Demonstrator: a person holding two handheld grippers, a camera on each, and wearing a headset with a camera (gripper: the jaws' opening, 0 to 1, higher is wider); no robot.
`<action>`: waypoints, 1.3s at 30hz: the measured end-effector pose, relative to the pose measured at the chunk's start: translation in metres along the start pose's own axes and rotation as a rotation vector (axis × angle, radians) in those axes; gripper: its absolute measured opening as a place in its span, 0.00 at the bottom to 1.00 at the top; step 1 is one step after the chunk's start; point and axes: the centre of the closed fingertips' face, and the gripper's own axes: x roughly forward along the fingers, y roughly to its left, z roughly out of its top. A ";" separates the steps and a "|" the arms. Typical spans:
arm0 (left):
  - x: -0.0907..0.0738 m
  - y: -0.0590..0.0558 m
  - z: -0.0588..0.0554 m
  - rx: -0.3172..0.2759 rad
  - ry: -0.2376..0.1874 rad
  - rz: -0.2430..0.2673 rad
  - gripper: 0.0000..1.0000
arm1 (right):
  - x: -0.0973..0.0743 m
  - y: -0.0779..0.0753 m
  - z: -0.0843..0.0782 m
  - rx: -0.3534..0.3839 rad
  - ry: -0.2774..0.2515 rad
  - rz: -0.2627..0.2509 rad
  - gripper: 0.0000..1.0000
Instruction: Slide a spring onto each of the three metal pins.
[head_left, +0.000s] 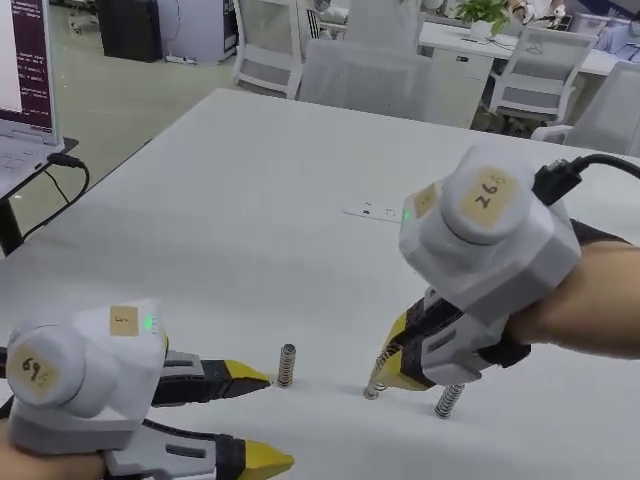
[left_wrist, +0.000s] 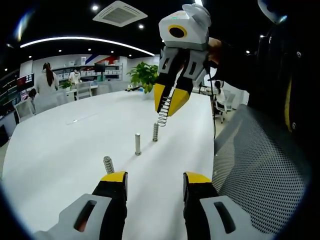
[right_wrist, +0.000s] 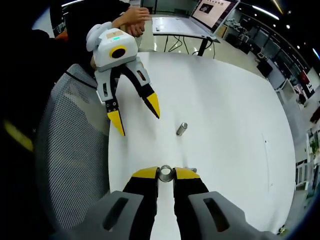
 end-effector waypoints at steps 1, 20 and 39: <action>-0.001 0.001 -0.001 -0.003 -0.003 0.005 0.40 | 0.000 -0.001 0.000 0.003 -0.001 -0.001 0.08; -0.005 0.000 0.001 -0.029 -0.028 0.027 0.54 | -0.002 -0.022 -0.008 0.046 -0.003 -0.036 0.08; -0.001 -0.007 -0.002 -0.021 -0.011 -0.003 0.61 | 0.010 -0.048 -0.016 0.100 0.016 -0.039 0.08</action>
